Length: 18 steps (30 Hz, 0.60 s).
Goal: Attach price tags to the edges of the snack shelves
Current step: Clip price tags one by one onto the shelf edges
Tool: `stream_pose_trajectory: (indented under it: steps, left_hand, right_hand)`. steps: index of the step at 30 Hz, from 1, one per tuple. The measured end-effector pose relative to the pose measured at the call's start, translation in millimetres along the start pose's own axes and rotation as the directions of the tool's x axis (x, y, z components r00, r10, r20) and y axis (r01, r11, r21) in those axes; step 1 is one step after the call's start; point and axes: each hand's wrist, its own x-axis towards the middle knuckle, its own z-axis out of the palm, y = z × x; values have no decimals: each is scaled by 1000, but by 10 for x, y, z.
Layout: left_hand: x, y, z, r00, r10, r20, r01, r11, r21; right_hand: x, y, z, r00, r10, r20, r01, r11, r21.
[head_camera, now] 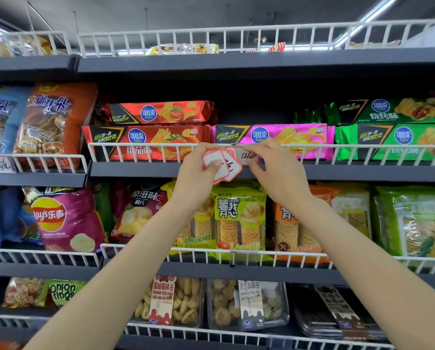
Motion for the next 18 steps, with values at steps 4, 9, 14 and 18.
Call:
stream_pose_trajectory:
  steps: [4, 9, 14, 18]
  left_hand:
    - [-48, -21, 38, 999, 40, 17, -40, 999, -18]
    - [-148, -73, 76, 996, 58, 68, -62, 997, 53]
    - [-245, -187, 109, 992, 15, 123, -29, 994, 110]
    - [-390, -338, 184, 982, 26, 186, -68, 973, 221]
  right_hand:
    - [-18, -31, -15, 998, 55, 35, -64, 939, 338]
    - [-132, -68, -83, 984, 51, 172, -131, 861, 491]
    - [-303, -36, -55, 959, 130, 251, -261, 750, 608]
    - [-527, 8, 38, 933, 172, 316, -344, 689, 638]
